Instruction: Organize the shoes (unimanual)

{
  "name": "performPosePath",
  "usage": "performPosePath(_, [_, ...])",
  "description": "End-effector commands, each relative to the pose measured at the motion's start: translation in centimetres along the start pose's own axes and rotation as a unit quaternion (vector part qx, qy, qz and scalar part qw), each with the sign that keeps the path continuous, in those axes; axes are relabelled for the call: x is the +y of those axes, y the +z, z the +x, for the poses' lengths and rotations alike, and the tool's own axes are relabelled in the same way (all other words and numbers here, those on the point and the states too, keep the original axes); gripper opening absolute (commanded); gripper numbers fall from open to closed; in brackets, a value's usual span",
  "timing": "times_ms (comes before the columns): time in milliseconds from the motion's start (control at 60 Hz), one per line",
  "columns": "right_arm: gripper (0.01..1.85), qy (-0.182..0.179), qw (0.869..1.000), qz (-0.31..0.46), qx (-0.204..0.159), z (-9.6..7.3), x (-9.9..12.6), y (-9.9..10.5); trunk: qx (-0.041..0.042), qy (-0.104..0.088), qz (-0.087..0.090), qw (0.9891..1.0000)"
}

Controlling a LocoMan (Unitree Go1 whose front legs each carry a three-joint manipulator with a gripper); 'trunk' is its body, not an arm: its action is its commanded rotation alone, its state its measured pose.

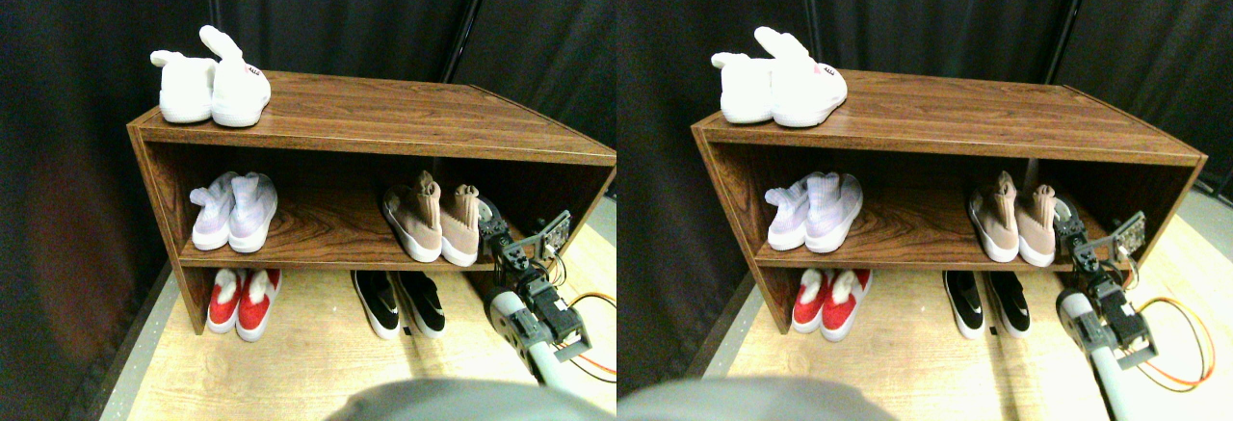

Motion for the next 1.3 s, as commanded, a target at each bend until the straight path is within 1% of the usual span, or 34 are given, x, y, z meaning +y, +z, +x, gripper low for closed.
performPosePath(17, [0.06,0.019,1.0,0.006,-0.013,0.1,0.6,0.1,0.007,0.005,-0.013,0.9999])
performPosePath(67, [0.06,0.02,1.0,0.001,-0.018,0.2,0.5,0.3,0.0076,0.004,-0.013,0.9999])
performPosePath(150, [0.06,0.023,0.999,-0.022,-0.01,0.5,0.2,1.1,0.0076,0.004,-0.013,0.9999])
performPosePath(167, [0.06,0.023,0.999,-0.022,-0.01,0.5,0.2,1.1,0.0063,-0.002,-0.009,0.9999])
performPosePath(200, [0.06,0.026,0.999,-0.02,-0.014,0.6,0.2,1.4,0.0063,-0.002,-0.009,0.9999])
performPosePath(217, [0.06,0.028,0.999,-0.019,-0.017,0.7,0.1,1.6,0.0044,-0.005,-0.008,1.0])
performPosePath(283, [0.06,0.036,0.999,-0.019,-0.015,0.8,-0.1,2.3,0.0037,-0.007,-0.006,0.9999])
performPosePath(400, [0.06,0.04,0.997,-0.049,-0.034,0.7,-0.1,3.6,0.0026,-0.015,-0.002,0.9999])
performPosePath(483, [0.06,0.037,0.996,-0.057,-0.059,0.4,0.0,4.6,0.0028,-0.019,0.0,0.9998])
performPosePath(533, [0.06,0.048,0.996,-0.046,-0.053,0.3,-0.1,5.3,0.0029,-0.021,0.002,0.9998])
performPosePath(583, [0.06,0.054,0.996,-0.045,-0.06,0.1,-0.1,5.8,0.0035,-0.023,0.003,0.9997])
performPosePath(617, [0.06,0.057,0.996,-0.036,-0.057,-0.2,0.0,6.0,0.0035,-0.024,0.004,0.9997])
performPosePath(683, [0.06,0.07,0.995,-0.055,-0.052,-0.6,0.0,6.3,0.0037,-0.026,0.005,0.9996])
performPosePath(733, [0.06,0.067,0.995,-0.038,-0.057,-1.0,0.1,6.4,0.0041,-0.026,0.006,0.9996])
performPosePath(750, [0.06,0.065,0.995,-0.033,-0.063,-1.5,0.3,6.4,0.0041,-0.026,0.006,0.9996])
performPosePath(767, [0.06,0.065,0.995,-0.033,-0.063,-1.5,0.3,6.4,0.0041,-0.026,0.006,0.9996])
performPosePath(817, [0.06,0.067,0.995,-0.037,-0.062,-2.2,0.6,6.5,0.0043,-0.026,0.006,0.9996])
performPosePath(867, [0.06,0.083,0.994,-0.045,-0.06,-3.1,0.8,6.6,0.0048,-0.027,0.005,0.9996])
performPosePath(933, [0.06,0.106,0.992,-0.056,-0.039,-3.8,1.0,6.9,0.005,-0.027,0.006,0.9996])
performPosePath(983, [0.06,0.126,0.987,-0.087,-0.039,-5.0,1.3,7.0,0.0056,-0.027,0.005,0.9996])
performPosePath(1017, [0.06,0.129,0.988,-0.076,-0.031,-5.6,1.4,7.0,0.0069,-0.027,0.005,0.9996])
performPosePath(1033, [0.06,0.129,0.988,-0.076,-0.031,-5.6,1.4,7.0,0.0069,-0.027,0.005,0.9996])
performPosePath(1050, [0.06,0.127,0.99,-0.059,-0.03,-6.2,1.6,6.9,0.0069,-0.027,0.005,0.9996])
performPosePath(1067, [0.06,0.127,0.99,-0.059,-0.03,-6.2,1.6,6.9,0.0091,-0.027,0.003,0.9996])
performPosePath(1083, [0.06,0.132,0.989,-0.066,-0.031,-6.9,1.7,6.8,0.0091,-0.027,0.003,0.9996])
performPosePath(1100, [0.06,0.132,0.989,-0.066,-0.031,-6.9,1.7,6.8,0.0091,-0.027,0.003,0.9996])
performPosePath(1117, [0.06,0.142,0.987,-0.07,-0.025,-7.4,1.7,6.7,0.0116,-0.026,0.002,0.9996])
performPosePath(1133, [0.06,0.147,0.987,-0.068,-0.021,-7.8,1.7,6.6,0.0116,-0.026,0.002,0.9996])
performPosePath(1150, [0.06,0.149,0.986,-0.068,-0.022,-8.3,1.7,6.5,0.0135,-0.025,0.001,0.9996])
performPosePath(1183, [0.06,0.151,0.986,-0.068,-0.023,-9.0,1.6,6.4,0.0135,-0.025,0.001,0.9996])
performPosePath(1200, [0.06,0.151,0.986,-0.068,-0.023,-9.0,1.6,6.4,0.0135,-0.025,0.001,0.9996])
performPosePath(1217, [0.06,0.153,0.986,-0.065,-0.021,-9.4,1.6,6.3,0.0171,-0.023,0.001,0.9996])
performPosePath(1283, [0.06,0.155,0.986,-0.058,-0.024,-10.8,1.4,5.9,0.0171,-0.023,0.001,0.9996])
performPosePath(1300, [0.06,0.154,0.986,-0.056,-0.024,-11.0,1.3,5.9,0.0204,-0.022,0.001,0.9996])
